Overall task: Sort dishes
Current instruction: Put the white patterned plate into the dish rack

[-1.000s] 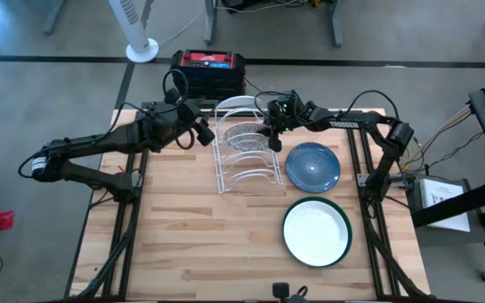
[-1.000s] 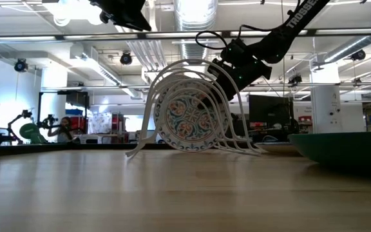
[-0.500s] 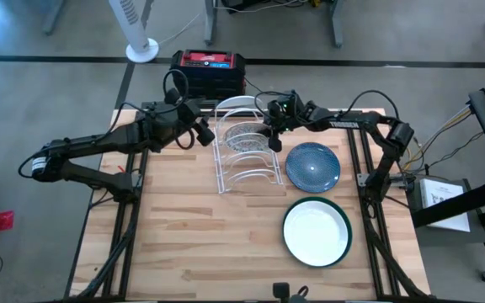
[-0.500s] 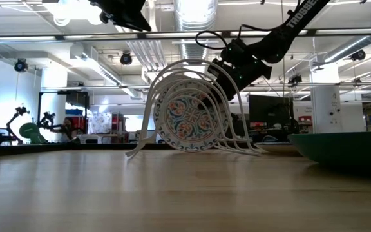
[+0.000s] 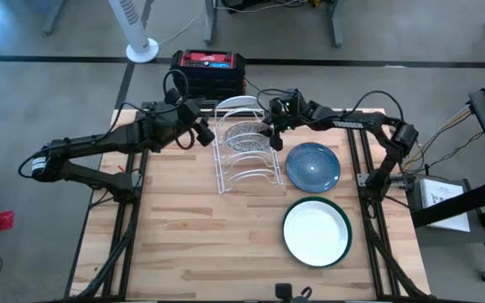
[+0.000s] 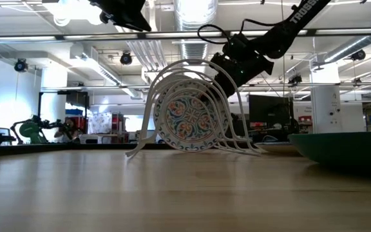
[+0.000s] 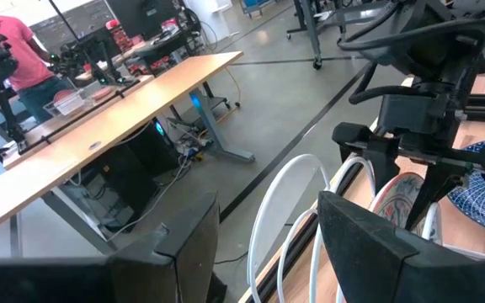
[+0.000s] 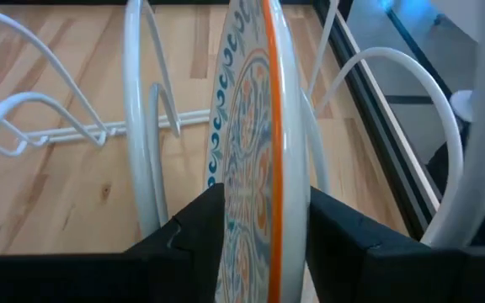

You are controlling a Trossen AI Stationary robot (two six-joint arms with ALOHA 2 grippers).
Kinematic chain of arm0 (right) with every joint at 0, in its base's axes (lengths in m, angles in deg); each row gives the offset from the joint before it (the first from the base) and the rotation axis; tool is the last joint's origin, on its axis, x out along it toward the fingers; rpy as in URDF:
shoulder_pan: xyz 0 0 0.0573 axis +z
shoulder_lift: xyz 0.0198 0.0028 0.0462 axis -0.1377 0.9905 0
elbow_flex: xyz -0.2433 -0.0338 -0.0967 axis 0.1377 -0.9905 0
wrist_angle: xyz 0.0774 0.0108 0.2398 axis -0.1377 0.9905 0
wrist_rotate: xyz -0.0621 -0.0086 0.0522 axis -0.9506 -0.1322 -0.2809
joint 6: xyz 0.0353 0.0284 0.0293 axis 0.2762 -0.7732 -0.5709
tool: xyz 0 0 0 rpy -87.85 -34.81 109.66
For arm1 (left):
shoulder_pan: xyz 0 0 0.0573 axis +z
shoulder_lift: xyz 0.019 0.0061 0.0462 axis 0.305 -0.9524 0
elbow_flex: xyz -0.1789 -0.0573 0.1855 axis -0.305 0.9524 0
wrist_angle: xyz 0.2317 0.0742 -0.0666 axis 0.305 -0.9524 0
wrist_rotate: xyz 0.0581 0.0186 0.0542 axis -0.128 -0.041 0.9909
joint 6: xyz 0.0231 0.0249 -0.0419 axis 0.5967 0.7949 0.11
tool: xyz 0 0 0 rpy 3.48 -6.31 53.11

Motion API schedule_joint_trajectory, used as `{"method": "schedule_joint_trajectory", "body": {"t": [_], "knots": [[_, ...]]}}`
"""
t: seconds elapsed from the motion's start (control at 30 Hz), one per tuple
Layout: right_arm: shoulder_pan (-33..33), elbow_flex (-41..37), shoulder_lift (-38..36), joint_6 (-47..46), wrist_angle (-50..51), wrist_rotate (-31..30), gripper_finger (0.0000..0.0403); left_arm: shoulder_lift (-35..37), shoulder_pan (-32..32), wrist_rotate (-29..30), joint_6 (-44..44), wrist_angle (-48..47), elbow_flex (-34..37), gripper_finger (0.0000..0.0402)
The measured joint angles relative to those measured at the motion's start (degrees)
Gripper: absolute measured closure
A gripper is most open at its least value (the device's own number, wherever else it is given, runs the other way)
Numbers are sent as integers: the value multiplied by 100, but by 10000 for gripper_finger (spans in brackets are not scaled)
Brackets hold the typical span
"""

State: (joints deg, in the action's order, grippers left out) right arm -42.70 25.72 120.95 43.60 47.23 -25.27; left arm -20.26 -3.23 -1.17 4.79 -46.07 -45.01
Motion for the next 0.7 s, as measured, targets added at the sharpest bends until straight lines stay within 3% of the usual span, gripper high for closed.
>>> {"method": "schedule_joint_trajectory", "body": {"t": [0.7], "knots": [[-2, -2, -174, -58, 176, -9, 208, -1, 0, -2, -24, -35, 0, 209]]}}
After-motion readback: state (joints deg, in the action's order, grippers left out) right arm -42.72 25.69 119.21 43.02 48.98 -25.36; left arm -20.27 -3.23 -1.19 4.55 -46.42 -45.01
